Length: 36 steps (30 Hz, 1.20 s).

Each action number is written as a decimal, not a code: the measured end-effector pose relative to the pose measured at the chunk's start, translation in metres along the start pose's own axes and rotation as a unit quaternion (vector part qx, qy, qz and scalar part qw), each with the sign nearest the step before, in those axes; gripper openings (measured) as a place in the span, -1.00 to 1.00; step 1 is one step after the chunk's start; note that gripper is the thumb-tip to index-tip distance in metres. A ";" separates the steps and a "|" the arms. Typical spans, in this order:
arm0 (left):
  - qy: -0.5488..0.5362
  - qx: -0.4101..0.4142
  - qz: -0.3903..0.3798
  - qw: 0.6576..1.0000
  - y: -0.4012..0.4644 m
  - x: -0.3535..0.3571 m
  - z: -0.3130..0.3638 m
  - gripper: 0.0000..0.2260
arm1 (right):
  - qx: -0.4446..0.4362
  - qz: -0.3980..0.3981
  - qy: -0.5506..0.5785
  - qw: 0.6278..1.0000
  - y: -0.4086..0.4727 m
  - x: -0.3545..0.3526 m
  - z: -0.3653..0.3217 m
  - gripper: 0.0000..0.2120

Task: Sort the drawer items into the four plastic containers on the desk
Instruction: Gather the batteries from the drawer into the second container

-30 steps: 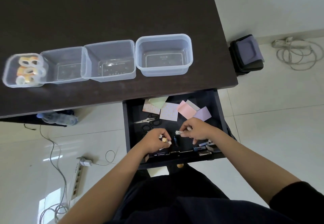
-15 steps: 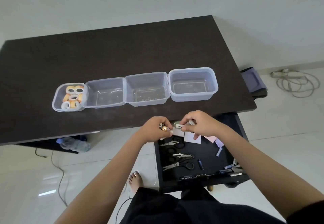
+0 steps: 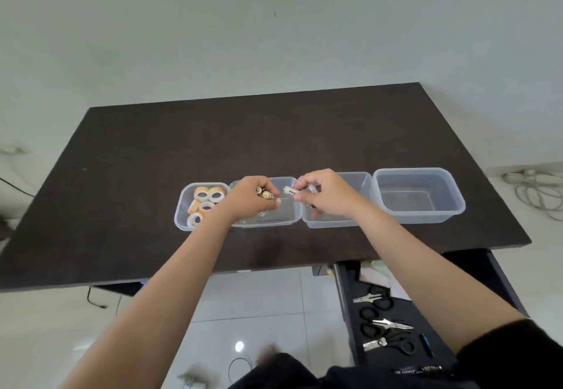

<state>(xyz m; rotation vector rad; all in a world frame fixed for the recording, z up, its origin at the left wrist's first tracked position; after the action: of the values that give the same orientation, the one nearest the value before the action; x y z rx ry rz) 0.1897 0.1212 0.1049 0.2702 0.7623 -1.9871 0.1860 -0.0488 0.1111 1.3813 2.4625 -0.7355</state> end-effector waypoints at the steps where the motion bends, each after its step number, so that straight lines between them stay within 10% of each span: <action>1: 0.003 -0.004 0.008 1.000 0.005 -0.011 -0.007 -0.90 | 0.002 0.011 0.008 1.000 0.013 0.007 -0.005 -0.88; 15: 0.088 -0.071 0.009 0.994 0.049 -0.017 -0.071 -0.91 | 0.144 0.064 -0.006 0.987 0.094 0.066 0.019 -0.88; 24: 0.088 -0.050 0.021 0.995 0.043 -0.017 -0.073 -0.50 | 0.122 0.062 -0.063 0.989 0.090 0.064 0.021 -0.82; 36: 0.034 0.033 0.145 0.988 -0.006 0.037 -0.044 -0.79 | 0.025 0.092 -0.003 0.995 0.019 0.024 0.024 -0.84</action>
<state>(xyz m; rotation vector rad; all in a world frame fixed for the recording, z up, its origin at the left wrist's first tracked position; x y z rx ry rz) 0.1598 0.1242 0.0553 0.4641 0.6611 -1.7367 0.1885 -0.0353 0.0749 1.5944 2.2884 -0.7606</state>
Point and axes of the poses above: each hand's wrist, its own y-axis towards the middle knuckle, its own x-axis out of the palm, z = x × y, the point moved 6 cm from there along y, towards the middle knuckle, and after that the axes turned 10 degrees about -z, right-handed, at the moved point
